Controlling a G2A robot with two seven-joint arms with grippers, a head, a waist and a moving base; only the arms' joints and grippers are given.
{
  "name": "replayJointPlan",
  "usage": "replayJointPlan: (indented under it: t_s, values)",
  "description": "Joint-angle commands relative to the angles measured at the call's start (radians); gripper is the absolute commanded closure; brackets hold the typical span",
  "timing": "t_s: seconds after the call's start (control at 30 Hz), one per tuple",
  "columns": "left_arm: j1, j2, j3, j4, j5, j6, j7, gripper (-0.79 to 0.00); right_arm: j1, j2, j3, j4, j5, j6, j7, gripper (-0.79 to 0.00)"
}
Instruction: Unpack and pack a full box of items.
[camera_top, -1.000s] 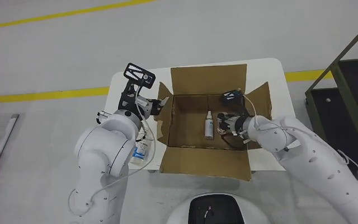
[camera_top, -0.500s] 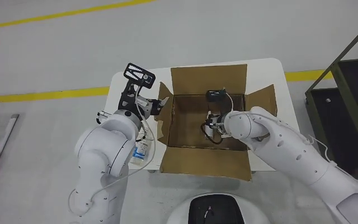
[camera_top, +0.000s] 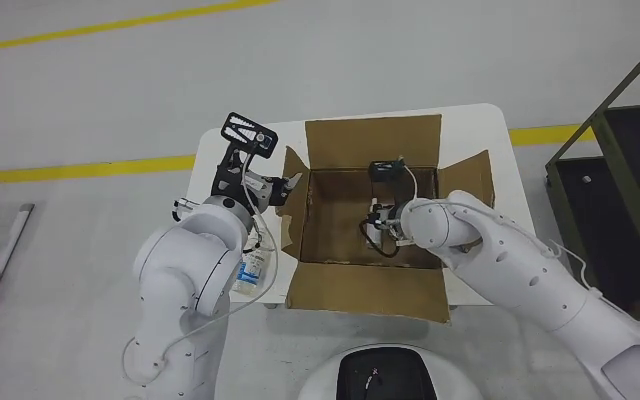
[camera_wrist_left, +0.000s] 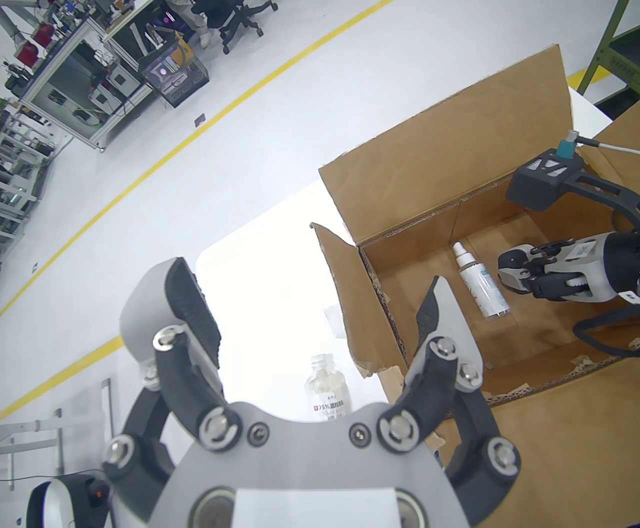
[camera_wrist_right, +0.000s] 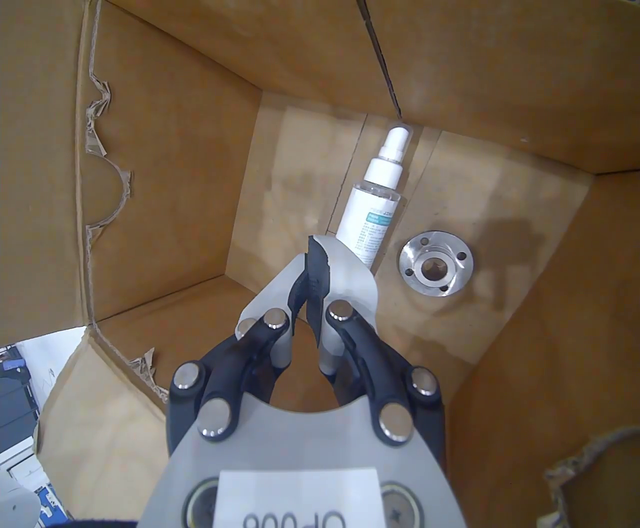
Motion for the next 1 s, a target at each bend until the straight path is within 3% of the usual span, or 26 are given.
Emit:
replayJointPlan:
  t_s: [0.0, 0.13, 0.4, 0.57, 0.9, 0.97]
  values:
    - [0.000, 0.000, 0.000, 0.000, 0.000, 0.000, 0.000, -0.785, -0.001, -0.007, -0.014, -0.013, -0.028, 0.085, -0.009, 0.000]
    - [0.000, 0.000, 0.000, 0.000, 0.000, 0.000, 0.000, -0.785, 0.011, -0.035, -0.055, -0.038, -0.060, 0.251, -0.043, 0.000]
    - [0.000, 0.000, 0.000, 0.000, 0.000, 0.000, 0.000, -0.785, 0.039, -0.111, -0.148, 0.012, -0.049, 0.438, -0.145, 0.000]
    - [0.000, 0.000, 0.000, 0.000, 0.000, 0.000, 0.000, -0.785, 0.050, -0.146, -0.151, 0.086, -0.054, 0.438, -0.189, 0.000]
    - [0.000, 0.000, 0.000, 0.000, 0.000, 0.000, 0.000, -0.785, 0.050, -0.146, -0.151, 0.086, -0.054, 0.438, -0.189, 0.000]
    - [0.000, 0.000, 0.000, 0.000, 0.000, 0.000, 0.000, -0.785, 0.038, -0.144, -0.145, 0.089, -0.062, 0.401, -0.206, 0.000]
